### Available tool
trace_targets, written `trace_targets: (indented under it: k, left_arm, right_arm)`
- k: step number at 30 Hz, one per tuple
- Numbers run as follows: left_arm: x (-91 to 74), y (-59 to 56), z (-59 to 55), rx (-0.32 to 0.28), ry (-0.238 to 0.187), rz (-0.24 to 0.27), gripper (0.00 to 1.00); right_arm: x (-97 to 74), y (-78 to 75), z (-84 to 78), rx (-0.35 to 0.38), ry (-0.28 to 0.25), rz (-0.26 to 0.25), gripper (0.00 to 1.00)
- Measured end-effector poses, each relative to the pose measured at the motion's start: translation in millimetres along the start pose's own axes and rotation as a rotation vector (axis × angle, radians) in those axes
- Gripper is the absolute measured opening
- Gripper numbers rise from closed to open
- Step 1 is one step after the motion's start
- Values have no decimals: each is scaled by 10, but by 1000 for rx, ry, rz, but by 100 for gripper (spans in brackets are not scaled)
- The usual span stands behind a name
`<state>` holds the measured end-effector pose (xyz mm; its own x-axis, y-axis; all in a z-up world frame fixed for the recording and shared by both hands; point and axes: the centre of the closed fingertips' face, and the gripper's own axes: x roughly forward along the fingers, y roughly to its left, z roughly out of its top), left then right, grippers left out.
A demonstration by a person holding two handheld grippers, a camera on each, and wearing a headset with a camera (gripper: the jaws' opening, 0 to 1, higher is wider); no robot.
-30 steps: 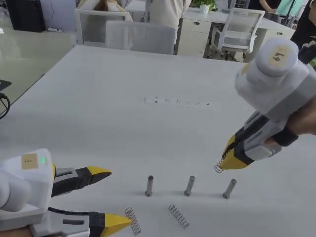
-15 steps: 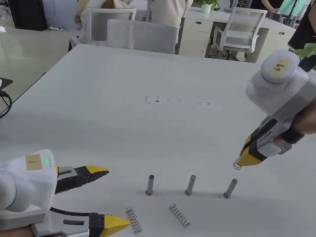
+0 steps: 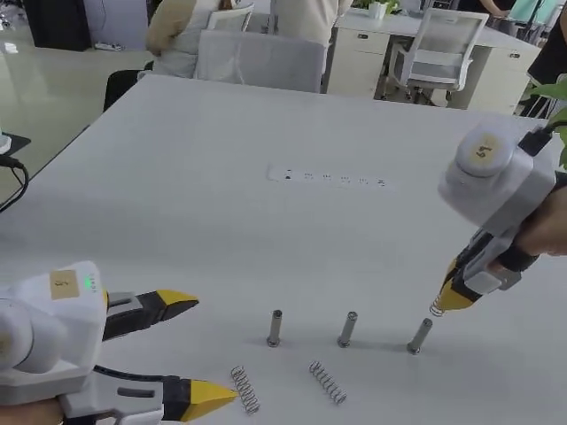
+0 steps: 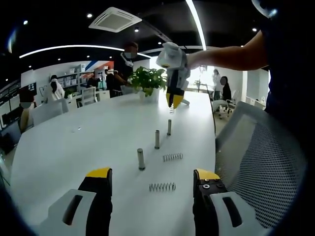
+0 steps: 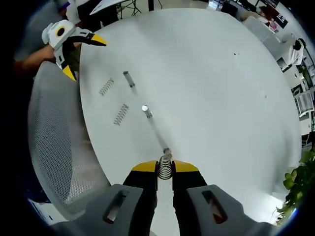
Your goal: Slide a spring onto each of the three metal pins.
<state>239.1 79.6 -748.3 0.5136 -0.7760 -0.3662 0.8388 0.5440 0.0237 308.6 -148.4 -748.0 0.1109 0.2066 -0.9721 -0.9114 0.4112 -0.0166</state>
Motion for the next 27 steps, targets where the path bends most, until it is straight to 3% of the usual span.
trace_targets:
  k: [27]
  left_arm:
    - [-4,24,-40,-17,9,-4,61]
  right_arm:
    - [185,-54,-34,32,12,29,8]
